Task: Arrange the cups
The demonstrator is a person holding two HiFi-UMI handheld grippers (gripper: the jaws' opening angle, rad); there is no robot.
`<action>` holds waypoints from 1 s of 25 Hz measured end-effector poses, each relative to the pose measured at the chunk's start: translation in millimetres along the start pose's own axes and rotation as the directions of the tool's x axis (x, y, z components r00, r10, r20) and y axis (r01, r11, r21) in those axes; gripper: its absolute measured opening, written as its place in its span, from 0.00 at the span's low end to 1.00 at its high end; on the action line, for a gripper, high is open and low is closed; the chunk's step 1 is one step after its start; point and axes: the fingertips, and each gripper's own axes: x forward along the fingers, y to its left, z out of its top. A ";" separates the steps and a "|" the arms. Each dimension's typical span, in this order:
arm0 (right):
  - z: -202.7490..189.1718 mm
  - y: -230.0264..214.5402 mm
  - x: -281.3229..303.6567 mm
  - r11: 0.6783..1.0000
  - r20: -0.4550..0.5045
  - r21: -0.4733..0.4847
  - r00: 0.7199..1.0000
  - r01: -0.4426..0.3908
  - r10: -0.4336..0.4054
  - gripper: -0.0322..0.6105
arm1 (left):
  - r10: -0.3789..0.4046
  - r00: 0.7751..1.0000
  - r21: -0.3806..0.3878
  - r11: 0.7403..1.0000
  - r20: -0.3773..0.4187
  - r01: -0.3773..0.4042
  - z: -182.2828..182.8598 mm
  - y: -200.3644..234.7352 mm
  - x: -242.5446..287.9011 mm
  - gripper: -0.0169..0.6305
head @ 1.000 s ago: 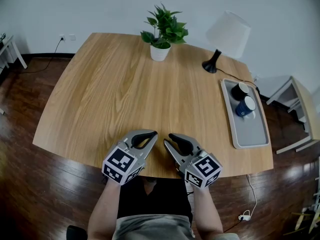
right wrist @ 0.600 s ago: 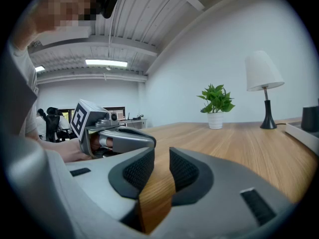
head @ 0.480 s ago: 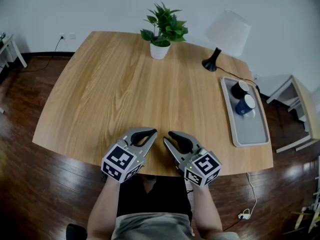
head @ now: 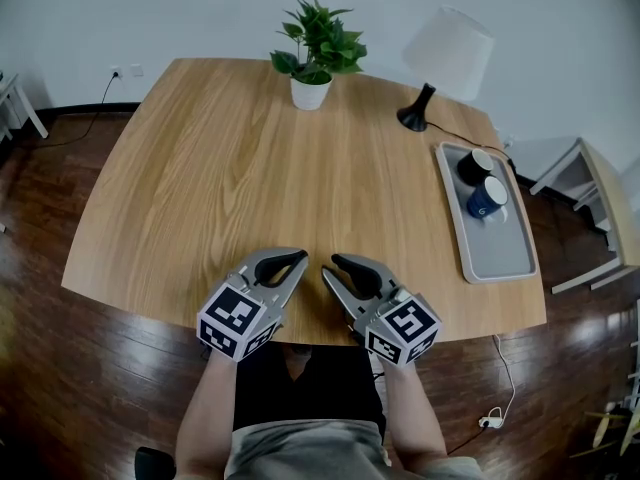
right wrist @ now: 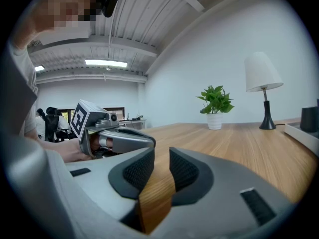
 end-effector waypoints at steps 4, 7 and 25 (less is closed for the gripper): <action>-0.5 0.2 0.5 1.000 -0.005 0.000 1.000 0.000 0.000 0.19 | -0.001 1.000 0.000 1.000 0.000 0.001 0.0 -0.1 -0.1 0.04; -0.9 0.2 0.8 1.000 -0.008 0.002 1.000 -0.001 0.001 0.19 | -0.001 1.000 -0.002 1.000 0.000 0.001 -0.2 -0.2 -0.1 0.04; -0.6 0.3 0.4 1.000 -0.005 0.001 1.000 0.000 0.000 0.19 | -0.001 1.000 -0.001 1.000 0.000 0.001 -0.2 -0.1 -0.3 0.04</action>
